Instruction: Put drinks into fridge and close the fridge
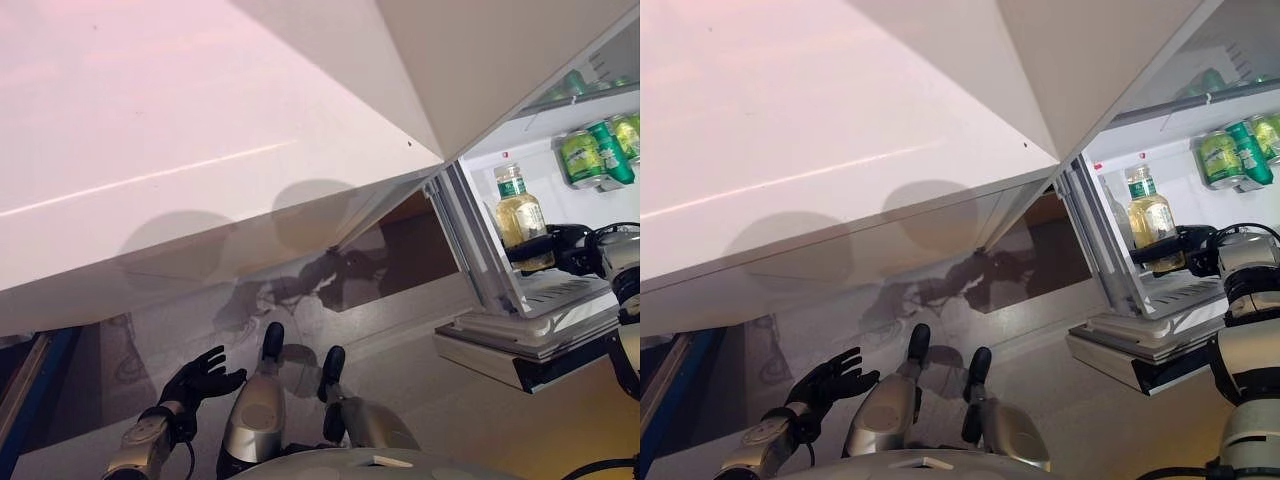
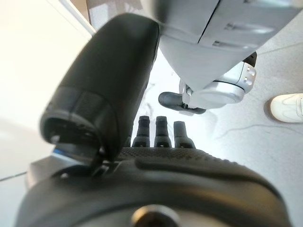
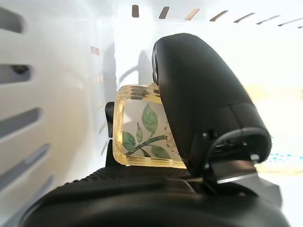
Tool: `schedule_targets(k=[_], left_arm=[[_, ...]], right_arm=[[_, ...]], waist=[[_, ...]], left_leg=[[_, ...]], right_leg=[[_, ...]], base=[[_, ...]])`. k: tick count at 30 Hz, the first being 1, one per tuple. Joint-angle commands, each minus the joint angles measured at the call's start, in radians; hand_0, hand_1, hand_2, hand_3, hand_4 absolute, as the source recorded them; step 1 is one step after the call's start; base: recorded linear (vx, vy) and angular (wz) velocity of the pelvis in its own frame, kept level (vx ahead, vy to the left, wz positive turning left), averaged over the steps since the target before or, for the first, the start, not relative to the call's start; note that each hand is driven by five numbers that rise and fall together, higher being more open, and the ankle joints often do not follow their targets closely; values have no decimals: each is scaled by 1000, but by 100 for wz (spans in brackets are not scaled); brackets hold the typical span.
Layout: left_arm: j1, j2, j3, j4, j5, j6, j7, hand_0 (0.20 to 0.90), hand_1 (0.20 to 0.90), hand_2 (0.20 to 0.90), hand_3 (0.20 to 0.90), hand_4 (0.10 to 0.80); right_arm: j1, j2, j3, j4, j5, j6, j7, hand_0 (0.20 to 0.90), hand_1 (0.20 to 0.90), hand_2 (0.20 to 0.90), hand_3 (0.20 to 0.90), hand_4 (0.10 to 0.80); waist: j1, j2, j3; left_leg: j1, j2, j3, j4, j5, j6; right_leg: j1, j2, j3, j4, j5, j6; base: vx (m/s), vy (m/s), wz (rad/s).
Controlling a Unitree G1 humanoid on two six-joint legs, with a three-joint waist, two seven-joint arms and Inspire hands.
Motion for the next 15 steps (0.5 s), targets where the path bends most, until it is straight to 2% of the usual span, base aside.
schedule_targets(k=[1, 15], left_arm=[[68, 41, -60, -37, -31, 1, 0, 900, 900, 900, 900, 800], [63, 63, -63, -76, -34, 25, -2, 900, 900, 900, 900, 800]], right_arm=[[-143, -108, 62, 30, -111, -4, 8, 300, 300, 300, 200, 100], [-167, -83, 81, 78, -154, 19, 4, 300, 300, 300, 200, 100]], waist=[[25, 18, -40], [47, 42, -25]], left_leg=[[-72, -41, -59, 30, -38, 10], [-101, -51, -74, 38, -28, 11]], right_leg=[[-86, -1, -41, 27, 86, 59], [-105, -5, -59, 35, 84, 55]], base=[[8, -21, 6], [-3, -15, 6]])
